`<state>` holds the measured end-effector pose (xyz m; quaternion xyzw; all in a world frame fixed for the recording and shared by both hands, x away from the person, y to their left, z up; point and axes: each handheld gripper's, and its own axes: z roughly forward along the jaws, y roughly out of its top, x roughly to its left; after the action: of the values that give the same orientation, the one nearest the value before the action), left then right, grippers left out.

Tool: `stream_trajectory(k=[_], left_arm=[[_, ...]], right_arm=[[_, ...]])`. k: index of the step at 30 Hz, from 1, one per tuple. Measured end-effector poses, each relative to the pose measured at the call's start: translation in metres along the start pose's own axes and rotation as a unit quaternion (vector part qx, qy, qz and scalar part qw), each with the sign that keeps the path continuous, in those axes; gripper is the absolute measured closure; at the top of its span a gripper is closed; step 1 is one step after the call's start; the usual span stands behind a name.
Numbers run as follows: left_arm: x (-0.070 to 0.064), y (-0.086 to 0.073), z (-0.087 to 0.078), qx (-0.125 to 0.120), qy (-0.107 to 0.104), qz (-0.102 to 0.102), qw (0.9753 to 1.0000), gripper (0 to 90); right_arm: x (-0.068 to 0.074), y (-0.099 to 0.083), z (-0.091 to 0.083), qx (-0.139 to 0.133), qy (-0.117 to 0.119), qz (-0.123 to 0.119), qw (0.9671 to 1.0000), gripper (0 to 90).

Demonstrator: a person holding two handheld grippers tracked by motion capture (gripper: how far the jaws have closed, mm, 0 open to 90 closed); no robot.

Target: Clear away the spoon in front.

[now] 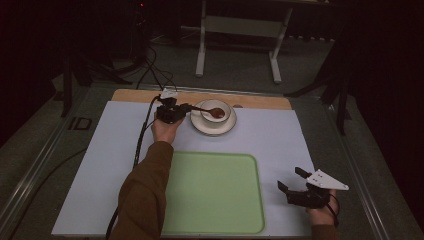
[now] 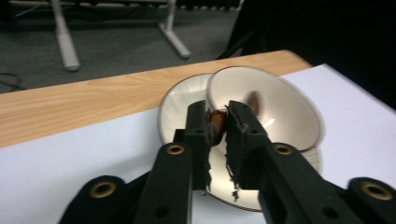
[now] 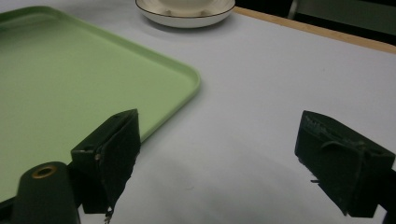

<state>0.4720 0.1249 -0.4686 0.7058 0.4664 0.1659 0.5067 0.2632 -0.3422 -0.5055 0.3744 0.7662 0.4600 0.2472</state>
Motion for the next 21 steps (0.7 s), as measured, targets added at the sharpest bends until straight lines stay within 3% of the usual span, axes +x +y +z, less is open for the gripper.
stream_trajectory(k=[2,8,14,21], left_arm=[[-0.004,-0.001,-0.005,-0.01,-0.006,0.003,0.9999,82.8],[-0.014,-0.001,-0.015,-0.017,0.012,0.025,0.9995,83.8],[-0.019,0.002,-0.026,-0.033,0.017,0.027,0.999,84.0],[-0.024,0.008,-0.041,-0.044,0.016,0.043,0.998,84.1]], right_arm=[[0.0,0.0,0.001,0.001,0.0,0.001,1.0,14.0],[0.001,0.0,0.001,0.002,0.0,-0.002,1.0,14.0],[0.0,0.0,0.001,0.001,0.0,-0.001,1.0,14.0],[0.001,0.0,0.001,0.0,-0.002,0.0,1.0,14.0]])
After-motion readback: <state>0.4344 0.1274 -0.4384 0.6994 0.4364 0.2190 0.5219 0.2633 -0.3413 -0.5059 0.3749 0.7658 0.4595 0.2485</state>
